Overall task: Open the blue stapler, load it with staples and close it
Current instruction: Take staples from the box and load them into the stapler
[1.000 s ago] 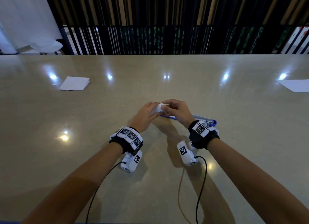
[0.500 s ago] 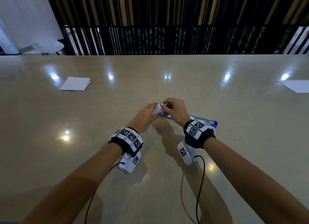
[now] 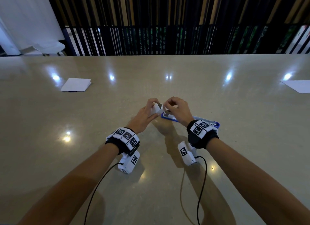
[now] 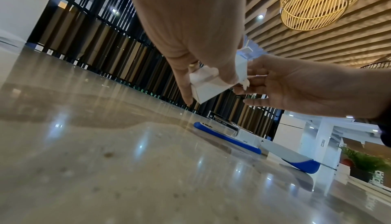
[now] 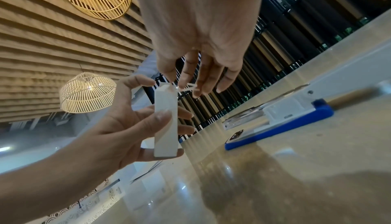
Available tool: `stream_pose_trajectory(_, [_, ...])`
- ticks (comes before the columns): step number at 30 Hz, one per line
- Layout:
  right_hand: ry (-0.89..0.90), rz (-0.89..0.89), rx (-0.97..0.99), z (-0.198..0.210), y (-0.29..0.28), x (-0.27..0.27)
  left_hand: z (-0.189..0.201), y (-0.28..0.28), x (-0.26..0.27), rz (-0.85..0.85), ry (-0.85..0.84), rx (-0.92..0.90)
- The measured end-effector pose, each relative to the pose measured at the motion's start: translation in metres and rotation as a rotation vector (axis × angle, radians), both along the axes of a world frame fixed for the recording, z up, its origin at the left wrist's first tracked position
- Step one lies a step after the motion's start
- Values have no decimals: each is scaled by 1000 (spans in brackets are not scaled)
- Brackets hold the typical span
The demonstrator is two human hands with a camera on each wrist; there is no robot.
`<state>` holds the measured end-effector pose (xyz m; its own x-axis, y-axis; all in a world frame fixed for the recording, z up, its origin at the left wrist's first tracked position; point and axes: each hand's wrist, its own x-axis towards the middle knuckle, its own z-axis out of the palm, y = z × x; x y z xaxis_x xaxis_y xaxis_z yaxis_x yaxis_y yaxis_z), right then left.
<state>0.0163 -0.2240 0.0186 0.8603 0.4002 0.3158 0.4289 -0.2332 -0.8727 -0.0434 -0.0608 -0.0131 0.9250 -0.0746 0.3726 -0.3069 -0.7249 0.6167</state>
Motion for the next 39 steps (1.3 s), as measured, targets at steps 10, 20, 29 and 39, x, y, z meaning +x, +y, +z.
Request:
stream_pose_trajectory(10, [40,31,96,-2,-4,5,6,5,-2,45,52,-8])
stream_pose_trajectory(20, [-250,29,-71,-1,-3,1,6,11,0,71,67,40])
stream_pose_trajectory(29, [-26,15,64,-16,1,4,33,3,-3,-15,46,242])
stream_pose_trajectory(39, [461,110,369,-34,4,-1,96,1,14,-41,121,758])
